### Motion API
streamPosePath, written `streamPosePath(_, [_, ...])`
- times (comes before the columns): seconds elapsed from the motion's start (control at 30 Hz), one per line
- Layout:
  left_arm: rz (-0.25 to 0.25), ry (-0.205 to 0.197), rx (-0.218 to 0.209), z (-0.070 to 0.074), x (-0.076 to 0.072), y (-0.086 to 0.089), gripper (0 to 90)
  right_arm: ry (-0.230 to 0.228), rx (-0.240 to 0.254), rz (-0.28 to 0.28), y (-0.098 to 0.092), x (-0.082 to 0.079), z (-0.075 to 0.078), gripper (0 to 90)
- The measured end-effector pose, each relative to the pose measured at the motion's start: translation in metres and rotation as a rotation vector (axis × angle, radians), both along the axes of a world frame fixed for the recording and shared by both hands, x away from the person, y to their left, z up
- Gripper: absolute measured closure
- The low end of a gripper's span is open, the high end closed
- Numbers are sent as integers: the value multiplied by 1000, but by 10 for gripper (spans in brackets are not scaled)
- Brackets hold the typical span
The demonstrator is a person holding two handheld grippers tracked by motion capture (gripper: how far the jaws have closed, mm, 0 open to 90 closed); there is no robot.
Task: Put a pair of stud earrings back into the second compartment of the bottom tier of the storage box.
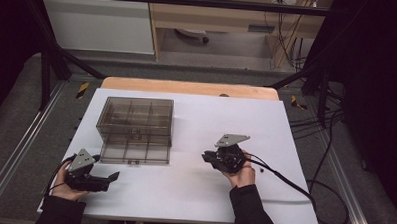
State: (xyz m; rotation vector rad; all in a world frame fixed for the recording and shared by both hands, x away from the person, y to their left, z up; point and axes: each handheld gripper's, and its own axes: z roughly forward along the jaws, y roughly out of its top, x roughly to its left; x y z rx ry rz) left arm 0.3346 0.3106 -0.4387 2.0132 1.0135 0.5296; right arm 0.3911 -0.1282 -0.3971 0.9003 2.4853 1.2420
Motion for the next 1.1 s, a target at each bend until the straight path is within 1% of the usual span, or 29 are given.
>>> streamPosePath(0.23, [-1,0,0,0,0,0,50,-4,6,24,15,2,1,801])
streamPosePath(0.37, [-2,-1,0,0,0,0,50,-3,22,37,23,3,2,801])
streamPosePath(0.47, [-1,-1,-1,0,0,0,50,-4,17,49,30,3,3,801])
streamPosePath(0.57, [-2,-1,-3,0,0,0,50,-1,27,57,37,4,3,801])
streamPosePath(0.7, [-2,-1,-2,1,0,0,50,-5,25,67,46,5,3,802])
streamPosePath(0.8, [-2,-2,-2,1,0,0,50,-2,37,74,51,6,4,802])
streamPosePath(1.0, [-3,-1,-1,1,0,0,50,-7,39,86,60,7,4,802])
streamPosePath(1.1, [-4,0,-1,1,0,0,50,0,48,84,64,8,4,802])
